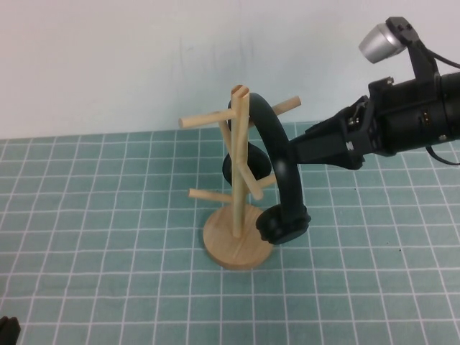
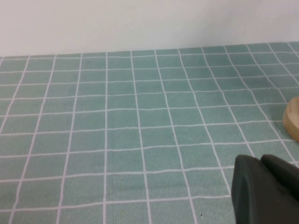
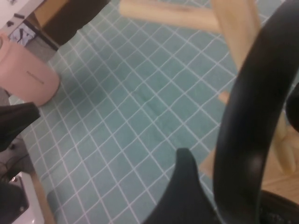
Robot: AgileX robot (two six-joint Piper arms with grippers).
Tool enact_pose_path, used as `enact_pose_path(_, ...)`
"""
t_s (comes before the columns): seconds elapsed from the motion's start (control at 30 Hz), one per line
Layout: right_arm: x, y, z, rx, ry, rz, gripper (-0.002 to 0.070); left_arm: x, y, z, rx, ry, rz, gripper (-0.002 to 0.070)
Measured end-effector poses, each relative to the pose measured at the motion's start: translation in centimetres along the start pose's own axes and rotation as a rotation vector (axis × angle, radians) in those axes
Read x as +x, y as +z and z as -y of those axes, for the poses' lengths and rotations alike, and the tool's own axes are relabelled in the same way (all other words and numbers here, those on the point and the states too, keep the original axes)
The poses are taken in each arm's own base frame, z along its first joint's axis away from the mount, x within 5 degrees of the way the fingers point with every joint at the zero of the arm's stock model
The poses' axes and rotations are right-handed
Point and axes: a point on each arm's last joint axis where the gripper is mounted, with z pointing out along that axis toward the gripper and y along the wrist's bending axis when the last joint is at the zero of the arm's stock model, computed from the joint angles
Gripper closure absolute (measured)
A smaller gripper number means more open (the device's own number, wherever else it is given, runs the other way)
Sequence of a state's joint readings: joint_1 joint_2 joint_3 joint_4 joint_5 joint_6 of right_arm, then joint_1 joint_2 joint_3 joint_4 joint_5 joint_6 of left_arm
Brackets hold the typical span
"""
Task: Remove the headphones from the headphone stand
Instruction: Pick up the headphones from the headphone stand
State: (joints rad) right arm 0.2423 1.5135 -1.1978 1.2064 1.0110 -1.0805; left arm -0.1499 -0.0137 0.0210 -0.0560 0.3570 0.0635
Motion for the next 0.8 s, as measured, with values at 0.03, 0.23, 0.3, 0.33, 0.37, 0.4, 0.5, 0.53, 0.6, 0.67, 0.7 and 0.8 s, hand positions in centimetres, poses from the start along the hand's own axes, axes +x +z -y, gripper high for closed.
enact_pose_path(0.03, 0.0, 0.3, 0.2, -0.012, 0.014, -0.008, 0.0199, 0.0, 0.0, 0.0, 0.0, 0.0, 0.0, 0.068)
enact_pose_path(0.23, -0.4, 1.5, 1.4, -0.074, 0.039, -0.036, 0.0199, 0.0, 0.0, 0.0, 0.0, 0.0, 0.0, 0.068)
enact_pose_path(0.3, -0.7, 1.7, 1.6, -0.09, 0.035, -0.04, 0.0199, 0.0, 0.0, 0.0, 0.0, 0.0, 0.0, 0.068)
enact_pose_path(0.33, -0.9, 1.8, 1.7, -0.102, 0.037, -0.044, 0.0199, 0.0, 0.0, 0.0, 0.0, 0.0, 0.0, 0.068)
enact_pose_path(0.37, -1.1, 1.9, 1.7, -0.118, 0.039, -0.045, 0.0199, 0.0, 0.0, 0.0, 0.0, 0.0, 0.0, 0.068)
enact_pose_path(0.4, -1.1, 2.0, 1.7, -0.137, 0.045, -0.047, 0.0199, 0.0, 0.0, 0.0, 0.0, 0.0, 0.0, 0.068)
enact_pose_path(0.5, -1.2, 2.2, 1.6, -0.192, 0.074, -0.035, 0.0199, 0.0, 0.0, 0.0, 0.0, 0.0, 0.0, 0.068)
enact_pose_path(0.53, -1.2, 2.3, 1.7, -0.194, 0.076, -0.033, 0.0199, 0.0, 0.0, 0.0, 0.0, 0.0, 0.0, 0.068)
enact_pose_path(0.6, -1.2, 2.4, 1.8, -0.202, 0.084, -0.03, 0.02, 0.0, 0.0, 0.0, 0.0, 0.0, 0.0, 0.068)
enact_pose_path(0.67, -1.1, 2.5, 1.8, -0.217, 0.088, -0.034, 0.02, 0.0, 0.0, 0.0, 0.0, 0.0, 0.0, 0.068)
enact_pose_path(0.7, -1.0, 2.6, 1.8, -0.228, 0.09, -0.038, 0.02, 0.0, 0.0, 0.0, 0.0, 0.0, 0.0, 0.068)
enact_pose_path(0.8, -0.9, 2.6, 1.8, -0.242, 0.094, -0.045, 0.0205, 0.0, 0.0, 0.0, 0.0, 0.0, 0.0, 0.068)
